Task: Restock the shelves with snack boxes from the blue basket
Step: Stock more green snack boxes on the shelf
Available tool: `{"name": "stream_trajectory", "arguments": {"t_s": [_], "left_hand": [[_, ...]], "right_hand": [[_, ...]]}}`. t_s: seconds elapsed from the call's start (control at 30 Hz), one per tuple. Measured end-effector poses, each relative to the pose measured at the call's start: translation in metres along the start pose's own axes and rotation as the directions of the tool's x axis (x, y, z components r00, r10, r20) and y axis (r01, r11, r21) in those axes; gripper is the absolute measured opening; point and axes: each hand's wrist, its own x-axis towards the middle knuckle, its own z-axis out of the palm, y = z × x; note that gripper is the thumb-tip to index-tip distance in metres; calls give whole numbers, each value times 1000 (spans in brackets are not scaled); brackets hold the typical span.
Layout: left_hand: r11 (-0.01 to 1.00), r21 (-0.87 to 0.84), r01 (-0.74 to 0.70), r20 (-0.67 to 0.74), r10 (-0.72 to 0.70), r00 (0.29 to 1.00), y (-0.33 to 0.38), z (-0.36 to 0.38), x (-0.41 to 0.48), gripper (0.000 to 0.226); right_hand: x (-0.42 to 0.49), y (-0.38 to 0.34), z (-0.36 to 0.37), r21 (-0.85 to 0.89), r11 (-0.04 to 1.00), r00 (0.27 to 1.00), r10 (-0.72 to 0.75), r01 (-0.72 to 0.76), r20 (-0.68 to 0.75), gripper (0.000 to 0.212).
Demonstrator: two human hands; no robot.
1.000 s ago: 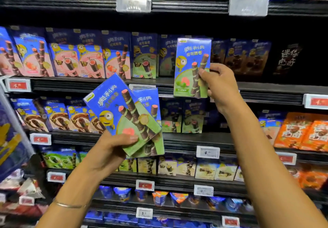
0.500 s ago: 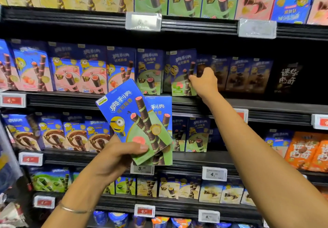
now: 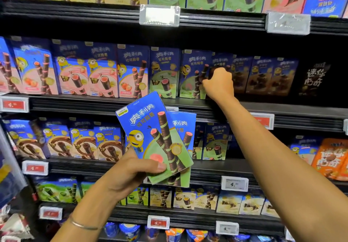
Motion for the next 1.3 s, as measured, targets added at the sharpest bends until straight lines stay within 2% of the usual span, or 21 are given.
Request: {"name": "stream_trajectory", "arguments": {"t_s": [0.3, 0.47, 0.7, 0.8, 0.87, 0.93, 1.0, 1.07, 1.17, 1.23, 1.3], "left_hand": [[1000, 3, 18, 21, -18, 1000, 1, -3, -1, 65], [1000, -3, 17, 15, -17, 1000, 1, -8, -1, 55], [1000, 22, 15, 33, -16, 999, 1, -11, 5, 65], [1000, 21, -10, 43, 9, 999, 2, -12, 8, 60], [999, 28, -22, 39, 21, 999, 2, -12, 11, 56], [999, 39, -35, 38, 33, 999, 1, -11, 13, 55], [996, 60, -60, 51, 56, 997, 2, -7, 15, 50], [992, 100, -74, 47, 70, 996, 6, -2, 19, 46], [971, 199, -129, 60, 119, 991, 13, 4, 24, 40], [948, 272, -164, 110, 139, 984, 19, 10, 29, 39], [925, 331, -187, 154, 143, 978, 22, 16, 33, 41]], "right_hand": [[1, -5, 9, -36, 999, 1000, 3, -5, -31, 15], [2, -5, 14, -53, 999, 999, -2, 0, -53, 15], [2, -5, 15, -55, 998, 998, -5, 2, -61, 16], [-6, -4, 7, -1, 1000, 998, -14, 14, -54, 20], [-19, -7, -4, 53, 997, 994, -42, 47, -97, 25], [-42, -12, -19, 263, 958, 987, -78, 112, -137, 30], [-74, -19, -39, 553, 824, 992, -102, 127, -76, 23], [-106, -22, -55, 699, 711, 985, -164, 84, 48, 21], [-135, -24, -66, 696, 711, 956, -263, 100, 132, 20], [-143, -26, -69, 661, 749, 921, -277, 30, 272, 36], [-146, -25, -72, 632, 775, 883, -286, -15, 372, 36]]}}
